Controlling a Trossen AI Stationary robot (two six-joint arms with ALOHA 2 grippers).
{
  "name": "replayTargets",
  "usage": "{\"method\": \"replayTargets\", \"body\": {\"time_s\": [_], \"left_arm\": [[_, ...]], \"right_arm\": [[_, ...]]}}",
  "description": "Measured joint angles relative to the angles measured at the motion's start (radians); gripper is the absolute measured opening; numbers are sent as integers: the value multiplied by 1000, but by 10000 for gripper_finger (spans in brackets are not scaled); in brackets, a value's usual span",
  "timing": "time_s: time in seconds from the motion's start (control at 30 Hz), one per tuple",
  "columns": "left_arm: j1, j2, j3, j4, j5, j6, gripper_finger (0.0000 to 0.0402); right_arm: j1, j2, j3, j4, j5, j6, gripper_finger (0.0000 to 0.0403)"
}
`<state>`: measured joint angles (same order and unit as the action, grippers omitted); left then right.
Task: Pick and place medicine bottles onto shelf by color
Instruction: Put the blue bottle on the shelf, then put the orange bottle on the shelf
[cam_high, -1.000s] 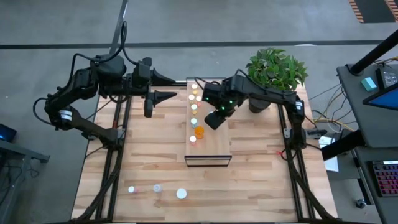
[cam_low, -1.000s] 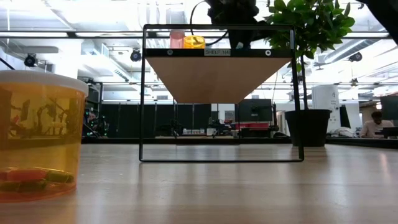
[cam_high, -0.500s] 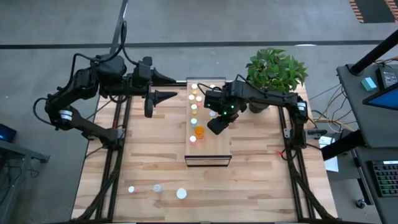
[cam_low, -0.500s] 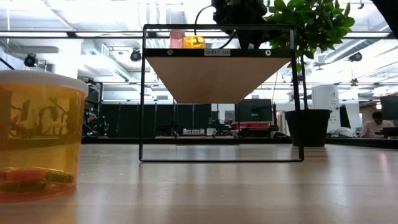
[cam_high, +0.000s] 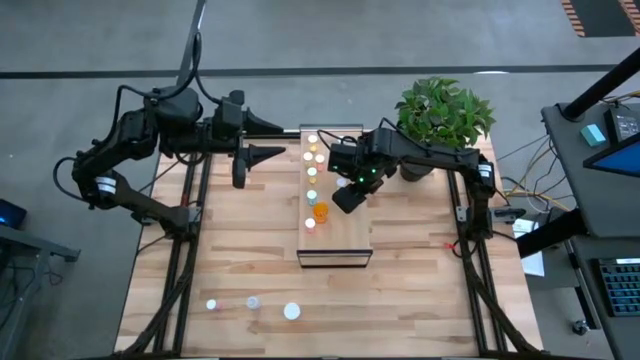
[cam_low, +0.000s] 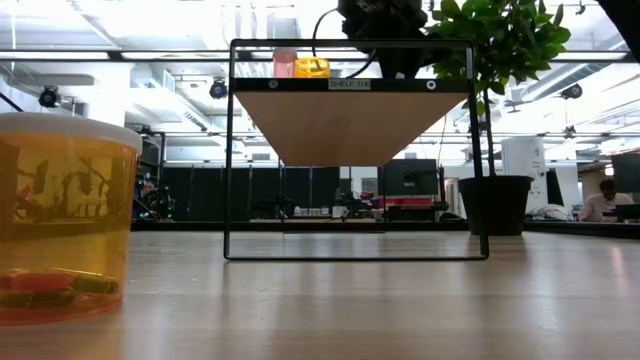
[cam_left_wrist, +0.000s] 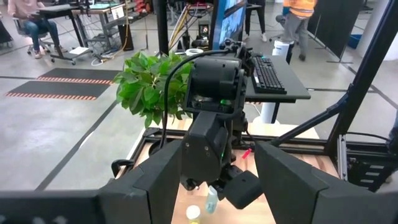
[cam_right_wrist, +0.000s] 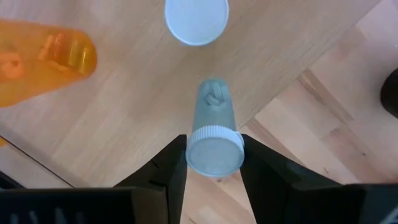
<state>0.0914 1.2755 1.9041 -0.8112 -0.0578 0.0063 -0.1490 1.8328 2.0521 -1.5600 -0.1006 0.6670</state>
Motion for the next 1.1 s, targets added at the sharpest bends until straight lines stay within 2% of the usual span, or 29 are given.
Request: {"method": "replayTargets", "body": {"time_s": [0.47, 0.8, 1.1], "left_arm": [[0, 0, 0, 48, 0, 1, 187], [0, 0, 0, 48, 0, 1, 187], [0, 0, 0, 49, 0, 1, 187]], "right_arm": [[0, 1, 0, 32, 8, -31, 115], [0, 1, -1, 32, 8, -16, 170], [-4, -3, 5, 29, 8, -11, 178]]}}
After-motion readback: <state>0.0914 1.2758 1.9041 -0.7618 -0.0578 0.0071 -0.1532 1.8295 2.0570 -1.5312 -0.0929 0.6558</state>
